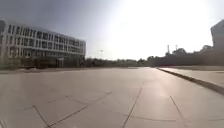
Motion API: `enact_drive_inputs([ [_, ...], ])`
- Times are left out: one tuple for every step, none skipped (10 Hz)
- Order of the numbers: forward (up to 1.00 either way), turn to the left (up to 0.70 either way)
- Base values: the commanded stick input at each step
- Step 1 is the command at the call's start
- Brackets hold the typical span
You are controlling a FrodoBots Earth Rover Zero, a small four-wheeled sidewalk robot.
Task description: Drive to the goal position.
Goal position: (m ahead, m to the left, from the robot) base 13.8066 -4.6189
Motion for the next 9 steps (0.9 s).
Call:
enact_drive_inputs([
  [0.07,0.01],
  [0.07,0.01],
  [0.07,0.01],
  [0.07,0.01],
  [0.07,0.01],
  [0.08,0.01],
  [0.07,0.00],
  [0.08,0.01],
  [0.07,0.01],
])
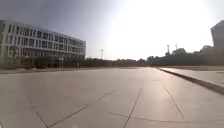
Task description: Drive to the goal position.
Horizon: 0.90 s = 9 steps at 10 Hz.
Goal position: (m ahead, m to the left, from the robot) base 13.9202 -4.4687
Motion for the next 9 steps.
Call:
enact_drive_inputs([
  [0.08,0.01],
  [0.07,0.01],
  [0.07,0.00],
  [0.08,0.01],
  [0.07,0.00],
  [0.07,0.01],
  [0.07,0.01],
  [0.07,0.00],
  [0.08,0.00],
])
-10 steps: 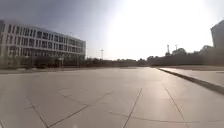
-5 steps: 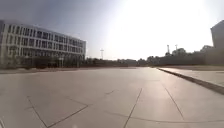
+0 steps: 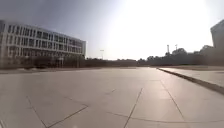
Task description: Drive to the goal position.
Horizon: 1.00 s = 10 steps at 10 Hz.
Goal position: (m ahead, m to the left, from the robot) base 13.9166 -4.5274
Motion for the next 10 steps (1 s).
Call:
enact_drive_inputs([
  [0.08,0.01],
  [0.07,0.00],
  [0.07,0.00],
  [0.07,0.00],
  [0.08,0.01],
  [0.07,0.00],
  [0.07,0.01],
  [0.08,0.01],
  [0.08,0.01],
  [0.07,0.01],
])
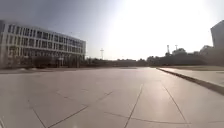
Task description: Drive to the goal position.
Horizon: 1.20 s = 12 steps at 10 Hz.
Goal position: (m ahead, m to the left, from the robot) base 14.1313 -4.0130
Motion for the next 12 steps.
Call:
enact_drive_inputs([
  [0.08,0.01],
  [0.08,0.00],
  [0.07,0.01],
  [0.07,0.00],
  [0.08,0.01],
  [0.07,0.01],
  [0.08,0.01],
  [0.07,0.00],
  [0.08,0.01],
  [0.07,0.00],
  [0.08,0.01],
  [0.08,0.01],
])
